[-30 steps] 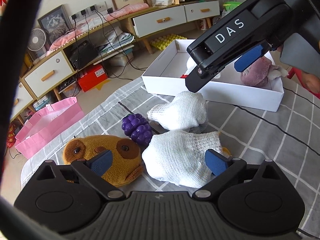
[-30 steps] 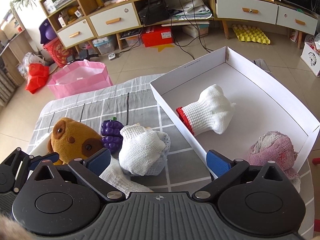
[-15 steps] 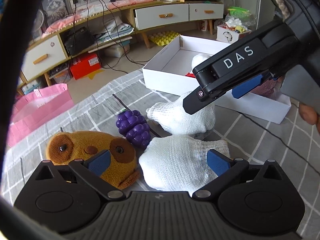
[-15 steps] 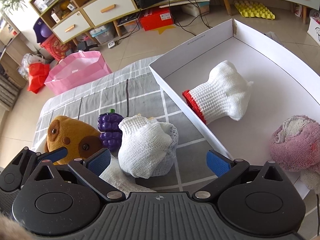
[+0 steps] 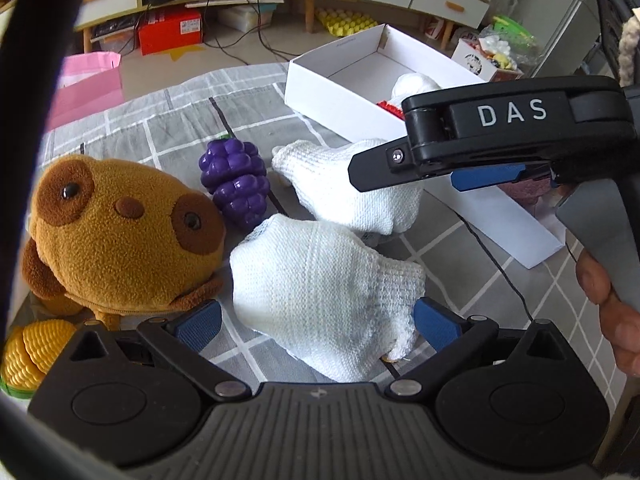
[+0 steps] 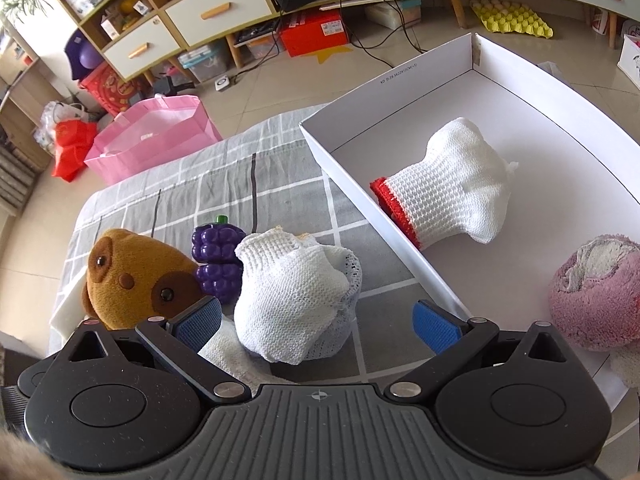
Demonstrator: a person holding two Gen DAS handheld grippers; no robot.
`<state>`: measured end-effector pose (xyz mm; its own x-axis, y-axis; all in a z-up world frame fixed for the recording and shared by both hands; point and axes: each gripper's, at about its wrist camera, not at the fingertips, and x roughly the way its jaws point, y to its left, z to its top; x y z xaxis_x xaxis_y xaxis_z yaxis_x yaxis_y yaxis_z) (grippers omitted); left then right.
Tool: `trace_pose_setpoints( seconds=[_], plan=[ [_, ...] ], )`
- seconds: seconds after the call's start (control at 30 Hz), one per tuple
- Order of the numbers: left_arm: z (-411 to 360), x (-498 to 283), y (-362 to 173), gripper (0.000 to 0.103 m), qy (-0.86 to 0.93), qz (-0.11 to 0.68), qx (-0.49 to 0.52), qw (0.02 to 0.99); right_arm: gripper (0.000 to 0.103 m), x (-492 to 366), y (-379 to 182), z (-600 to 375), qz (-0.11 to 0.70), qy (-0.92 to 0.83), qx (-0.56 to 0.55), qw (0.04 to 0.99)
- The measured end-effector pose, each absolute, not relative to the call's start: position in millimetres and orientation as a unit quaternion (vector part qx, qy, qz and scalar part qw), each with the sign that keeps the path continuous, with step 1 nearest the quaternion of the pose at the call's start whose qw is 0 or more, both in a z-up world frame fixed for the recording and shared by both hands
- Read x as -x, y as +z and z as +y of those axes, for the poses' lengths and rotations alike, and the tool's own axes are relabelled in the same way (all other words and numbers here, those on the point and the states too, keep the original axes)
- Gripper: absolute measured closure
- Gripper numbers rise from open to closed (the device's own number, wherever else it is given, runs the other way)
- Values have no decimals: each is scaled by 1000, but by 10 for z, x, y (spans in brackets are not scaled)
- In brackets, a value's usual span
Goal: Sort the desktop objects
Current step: 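Grasp a white knit glove with left tool while right tool grasps another white glove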
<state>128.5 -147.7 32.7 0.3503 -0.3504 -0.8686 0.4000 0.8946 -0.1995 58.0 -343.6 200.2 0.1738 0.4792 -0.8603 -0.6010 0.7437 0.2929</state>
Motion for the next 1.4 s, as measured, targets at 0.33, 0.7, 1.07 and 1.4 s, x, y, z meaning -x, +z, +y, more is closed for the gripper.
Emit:
trace_pose_setpoints(
  seconds=[0.33,0.7,1.07,1.4],
  plan=[
    [-1435,-1364,196,1,-216,552,56,804,1,-607,1837,-3369,547,351,68,757],
    [-1528,-1381,164,4,-201,532,39,822,5,-617,1731,-3201,549,359,76,751],
    [-1477,-1335,255,34,-196,502,35,842,34,-560,1795,-3166,544,369,77,749],
    [-1457,-1334,291,44,-196,491,39,848,35,-555,1907,-3261,531,376,72,756]
  ],
)
